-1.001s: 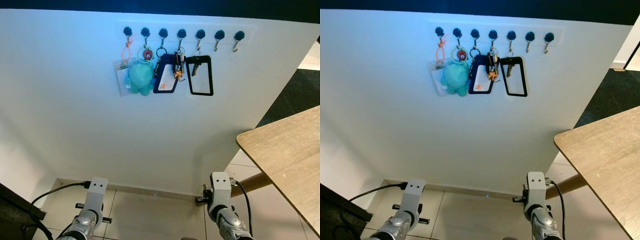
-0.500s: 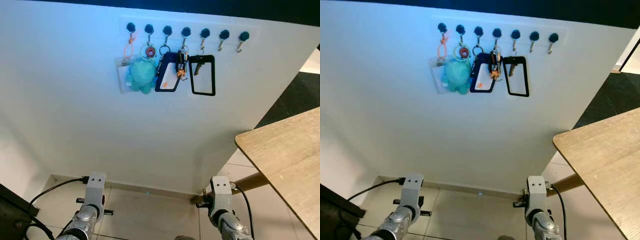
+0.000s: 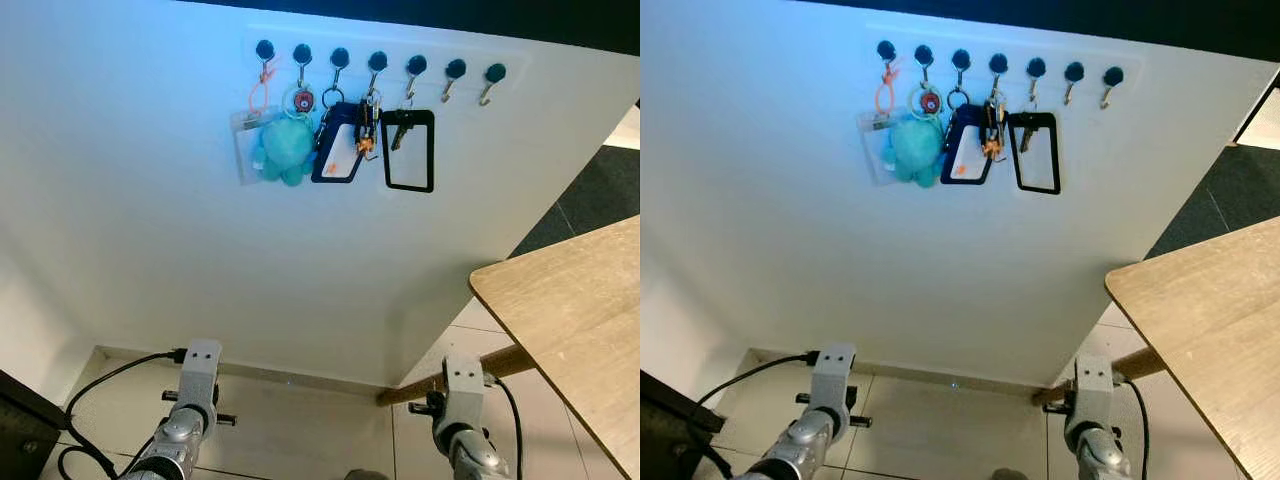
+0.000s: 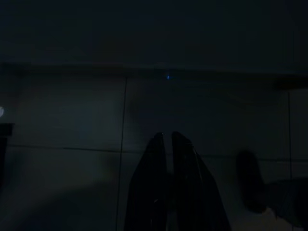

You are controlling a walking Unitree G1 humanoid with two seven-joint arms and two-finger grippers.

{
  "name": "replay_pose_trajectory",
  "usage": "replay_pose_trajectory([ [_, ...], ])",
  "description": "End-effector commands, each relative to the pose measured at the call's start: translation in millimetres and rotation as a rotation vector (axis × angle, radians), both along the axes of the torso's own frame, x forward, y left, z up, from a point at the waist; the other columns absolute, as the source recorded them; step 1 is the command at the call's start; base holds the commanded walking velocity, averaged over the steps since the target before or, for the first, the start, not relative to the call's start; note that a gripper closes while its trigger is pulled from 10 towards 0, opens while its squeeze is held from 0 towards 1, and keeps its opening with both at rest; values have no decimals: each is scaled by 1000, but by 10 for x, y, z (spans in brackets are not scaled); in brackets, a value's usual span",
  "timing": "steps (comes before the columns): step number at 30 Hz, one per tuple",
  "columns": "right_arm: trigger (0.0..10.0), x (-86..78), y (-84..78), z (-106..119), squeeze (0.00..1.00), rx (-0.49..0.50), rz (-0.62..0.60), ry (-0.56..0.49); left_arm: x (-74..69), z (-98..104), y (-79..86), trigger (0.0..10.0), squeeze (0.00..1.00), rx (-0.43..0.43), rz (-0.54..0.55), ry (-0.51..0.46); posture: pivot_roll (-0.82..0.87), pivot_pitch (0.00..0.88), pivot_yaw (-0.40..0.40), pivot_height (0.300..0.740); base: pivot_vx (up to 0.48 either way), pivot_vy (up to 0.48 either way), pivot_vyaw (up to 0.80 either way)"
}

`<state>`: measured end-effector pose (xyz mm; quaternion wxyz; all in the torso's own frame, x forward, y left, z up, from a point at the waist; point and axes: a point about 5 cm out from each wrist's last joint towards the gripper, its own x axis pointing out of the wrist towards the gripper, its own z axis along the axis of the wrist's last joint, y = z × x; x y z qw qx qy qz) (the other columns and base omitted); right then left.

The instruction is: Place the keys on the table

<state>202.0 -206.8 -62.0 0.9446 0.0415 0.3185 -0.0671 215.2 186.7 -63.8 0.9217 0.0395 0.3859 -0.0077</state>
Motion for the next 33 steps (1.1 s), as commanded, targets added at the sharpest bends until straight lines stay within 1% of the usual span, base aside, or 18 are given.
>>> replay_pose_trajectory([
  [1,10000,-70,-11,-39,0,17,-25,19,-40,-25,-31,10000,0,1,-9,5,52,71,-59,740,0,0,0],
  [8,10000,-137,32,-85,0,30,-29,43,-46,-27,-53,10000,0,1,-24,1,51,72,-55,740,0,0,0],
  [17,10000,-145,79,-97,0,47,-38,44,-45,-27,-57,10000,0,0,-33,3,47,71,-46,740,0,0,0],
  [27,10000,-147,95,-101,0,54,-47,43,-22,-16,-60,10000,0,7,-52,2,41,73,-34,740,-301,0,0],
  [33,10000,-152,91,-103,0,52,-50,45,0,-4,-72,10000,0,0,-53,-3,41,77,-29,740,-419,0,0],
])
